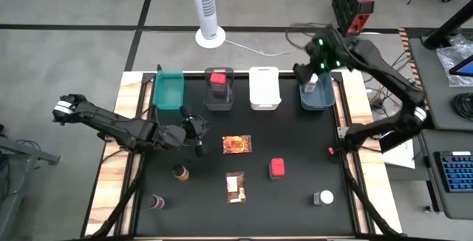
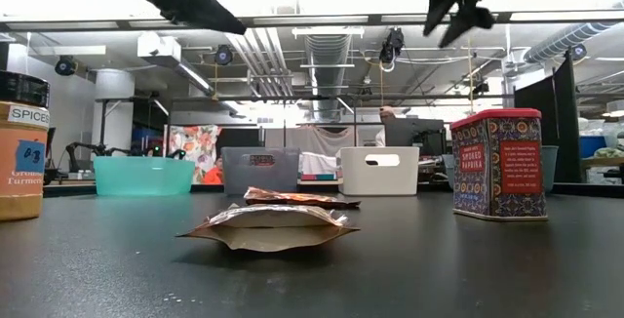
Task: Sort spices by type
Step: Put the top black seasoning bottle into the green bin
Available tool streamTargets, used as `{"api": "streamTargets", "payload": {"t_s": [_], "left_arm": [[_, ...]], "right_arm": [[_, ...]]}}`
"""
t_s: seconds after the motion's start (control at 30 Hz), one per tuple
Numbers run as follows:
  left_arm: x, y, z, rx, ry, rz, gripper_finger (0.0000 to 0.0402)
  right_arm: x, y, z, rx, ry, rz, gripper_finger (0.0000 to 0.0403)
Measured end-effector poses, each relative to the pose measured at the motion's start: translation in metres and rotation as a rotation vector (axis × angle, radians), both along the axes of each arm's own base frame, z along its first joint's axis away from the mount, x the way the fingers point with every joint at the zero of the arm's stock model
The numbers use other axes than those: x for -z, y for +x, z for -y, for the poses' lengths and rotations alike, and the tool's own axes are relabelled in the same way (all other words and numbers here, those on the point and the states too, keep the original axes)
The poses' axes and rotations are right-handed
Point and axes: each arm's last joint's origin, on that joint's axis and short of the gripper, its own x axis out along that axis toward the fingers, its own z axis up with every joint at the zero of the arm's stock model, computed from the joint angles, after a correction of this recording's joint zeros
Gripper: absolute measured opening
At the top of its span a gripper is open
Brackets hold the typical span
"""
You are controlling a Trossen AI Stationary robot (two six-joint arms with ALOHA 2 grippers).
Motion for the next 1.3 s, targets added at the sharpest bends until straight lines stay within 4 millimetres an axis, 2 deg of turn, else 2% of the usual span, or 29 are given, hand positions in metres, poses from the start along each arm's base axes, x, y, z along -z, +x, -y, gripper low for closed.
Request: {"api": "streamTargets", "payload": {"t_s": [0.17,0.3,0.43,0.53,0.63,0.73,0.93,1.1,1.3], "left_arm": [[-0.011,0.014,0.006,0.068,-0.065,-0.006,0.0000],[-0.019,0.026,0.014,0.086,-0.091,-0.080,0.0000],[-0.026,0.033,0.022,0.049,-0.126,-0.227,0.0000],[-0.028,0.035,0.027,-0.023,-0.177,-0.358,0.0000],[-0.024,0.032,0.030,-0.112,-0.229,-0.493,0.0000],[-0.023,0.029,0.036,-0.130,-0.336,-0.623,0.0000],[-0.026,0.017,0.060,0.099,-0.680,-0.866,0.0000],[-0.036,-0.004,0.066,0.113,-0.803,-0.915,0.0000],[-0.047,-0.026,0.070,0.076,-0.836,-0.903,0.0000]], "right_arm": [[0.004,0.012,-0.052,-0.220,-0.083,0.109,0.0213],[0.019,0.019,-0.086,-0.395,-0.117,0.123,0.0190],[0.040,0.023,-0.113,-0.519,-0.087,0.075,0.0169],[0.053,0.027,-0.127,-0.517,-0.081,0.043,0.0153],[0.068,0.029,-0.136,-0.503,-0.141,-0.008,0.0139],[0.081,0.031,-0.139,-0.489,-0.198,-0.019,0.0127],[0.101,0.035,-0.140,-0.509,-0.235,0.046,0.0109],[0.108,0.035,-0.140,-0.518,-0.245,0.061,0.0099],[0.108,0.037,-0.140,-0.528,-0.262,0.078,0.0090]]}}
